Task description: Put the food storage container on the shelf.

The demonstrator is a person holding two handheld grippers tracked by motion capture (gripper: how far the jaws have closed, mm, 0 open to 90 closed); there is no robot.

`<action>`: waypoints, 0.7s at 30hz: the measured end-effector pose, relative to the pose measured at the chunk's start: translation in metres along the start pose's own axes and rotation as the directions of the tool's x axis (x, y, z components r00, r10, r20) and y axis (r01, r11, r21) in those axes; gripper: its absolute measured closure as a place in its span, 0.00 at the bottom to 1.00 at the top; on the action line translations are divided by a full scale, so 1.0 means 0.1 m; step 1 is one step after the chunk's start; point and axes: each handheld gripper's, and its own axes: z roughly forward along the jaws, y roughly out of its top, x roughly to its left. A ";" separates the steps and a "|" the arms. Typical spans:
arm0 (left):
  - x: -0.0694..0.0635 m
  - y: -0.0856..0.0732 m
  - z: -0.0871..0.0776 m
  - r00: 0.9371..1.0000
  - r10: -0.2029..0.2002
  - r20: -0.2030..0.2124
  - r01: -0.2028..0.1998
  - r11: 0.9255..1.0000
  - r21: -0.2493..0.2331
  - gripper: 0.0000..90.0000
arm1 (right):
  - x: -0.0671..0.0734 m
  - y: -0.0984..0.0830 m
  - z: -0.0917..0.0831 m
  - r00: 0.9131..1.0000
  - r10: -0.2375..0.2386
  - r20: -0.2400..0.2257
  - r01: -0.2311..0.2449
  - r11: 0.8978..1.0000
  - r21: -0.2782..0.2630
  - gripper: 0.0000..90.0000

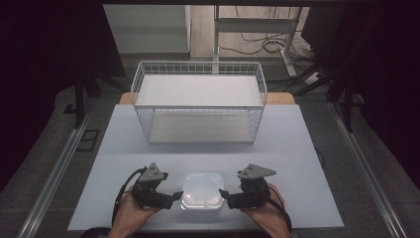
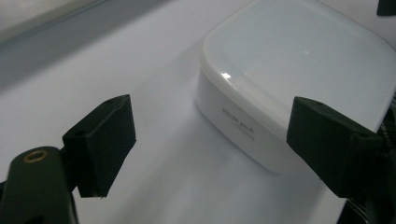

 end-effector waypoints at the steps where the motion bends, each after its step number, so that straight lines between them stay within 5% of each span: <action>1: 0.00 0.09 0.03 1.000 0.007 0.017 -0.007 1.000 -0.006 0.17 | 0.03 0.04 0.03 1.000 -0.010 -0.008 0.010 1.000 0.006 0.16; 6: -0.02 0.21 0.14 0.998 0.004 0.070 -0.003 1.000 -0.006 0.16 | 0.09 0.11 0.13 0.999 -0.020 -0.036 0.020 1.000 0.019 0.18; 11: -0.03 0.16 0.26 0.994 -0.025 0.110 0.024 1.000 0.012 0.14 | 0.08 0.07 0.19 0.997 0.012 -0.076 -0.009 0.999 0.043 0.18; 14: -0.01 0.10 0.25 0.981 -0.074 0.180 0.072 0.997 0.021 0.16 | 0.07 0.00 0.26 0.986 0.073 -0.147 -0.060 0.994 0.094 0.18; 15: -0.01 0.10 0.25 0.981 -0.074 0.180 0.072 0.997 0.021 0.21 | 0.07 0.00 0.26 0.986 0.073 -0.147 -0.060 0.994 0.094 0.18; 17: -0.03 0.06 0.24 0.962 -0.104 0.253 0.099 0.995 0.032 0.29 | 0.05 -0.01 0.26 0.970 0.141 -0.199 -0.116 0.984 0.132 0.24; 21: -0.04 0.04 0.21 0.958 -0.141 0.249 0.134 0.990 0.042 0.33 | 0.02 -0.03 0.22 0.959 0.188 -0.210 -0.159 0.976 0.150 0.37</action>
